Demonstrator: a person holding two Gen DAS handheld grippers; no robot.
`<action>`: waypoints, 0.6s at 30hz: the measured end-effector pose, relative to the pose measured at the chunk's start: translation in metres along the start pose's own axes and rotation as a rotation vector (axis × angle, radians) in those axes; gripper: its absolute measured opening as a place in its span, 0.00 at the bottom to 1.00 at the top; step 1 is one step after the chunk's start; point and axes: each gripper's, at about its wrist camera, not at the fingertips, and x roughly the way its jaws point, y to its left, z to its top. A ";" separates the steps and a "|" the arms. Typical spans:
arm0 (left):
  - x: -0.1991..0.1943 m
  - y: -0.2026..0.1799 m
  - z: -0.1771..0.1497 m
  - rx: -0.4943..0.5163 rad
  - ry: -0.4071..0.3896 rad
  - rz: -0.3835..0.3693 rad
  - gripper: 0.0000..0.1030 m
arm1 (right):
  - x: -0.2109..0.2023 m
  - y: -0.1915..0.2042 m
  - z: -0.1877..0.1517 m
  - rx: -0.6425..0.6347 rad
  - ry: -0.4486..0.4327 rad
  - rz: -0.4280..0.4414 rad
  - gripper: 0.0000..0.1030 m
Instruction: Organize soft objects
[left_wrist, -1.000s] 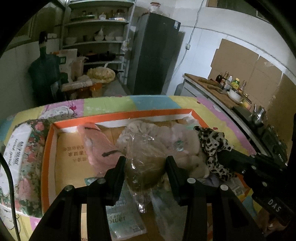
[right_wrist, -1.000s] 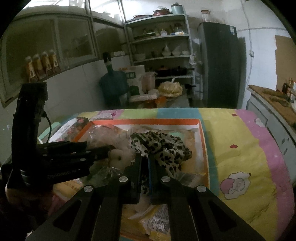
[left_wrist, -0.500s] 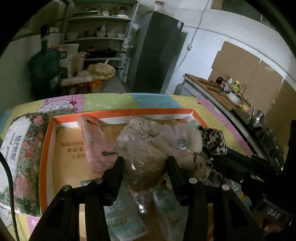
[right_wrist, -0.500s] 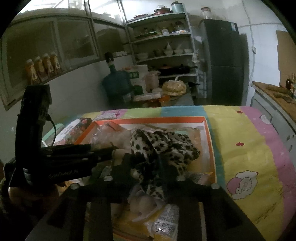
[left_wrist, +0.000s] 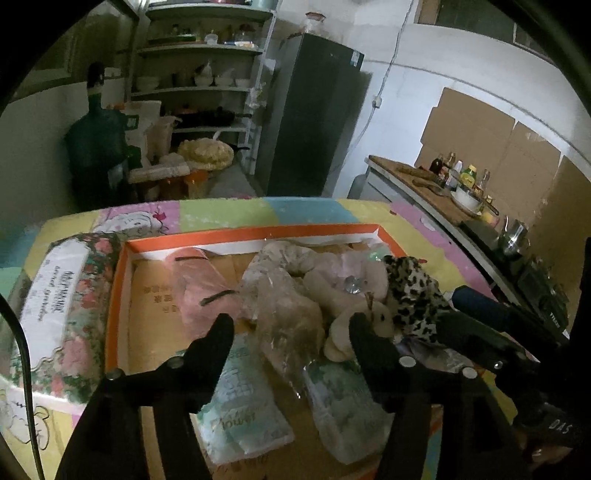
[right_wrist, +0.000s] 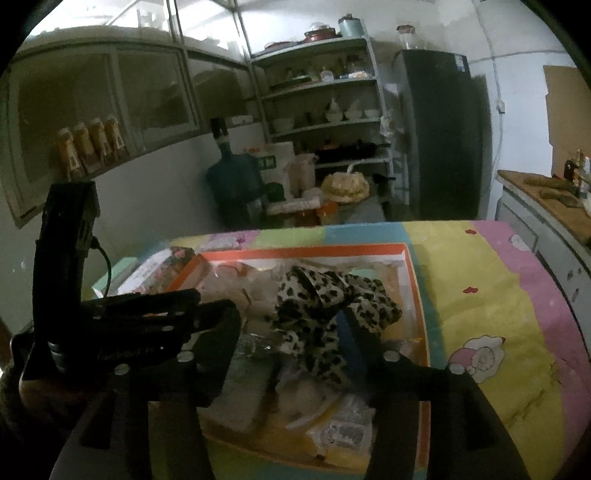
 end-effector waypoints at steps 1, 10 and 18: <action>-0.003 0.000 -0.001 0.002 -0.007 0.003 0.63 | -0.003 0.002 0.000 0.002 -0.008 0.001 0.57; -0.037 0.008 -0.006 0.004 -0.065 0.039 0.63 | -0.022 0.020 -0.002 0.023 -0.059 -0.004 0.65; -0.064 0.019 -0.011 -0.010 -0.104 0.053 0.63 | -0.035 0.039 -0.004 0.025 -0.075 -0.007 0.65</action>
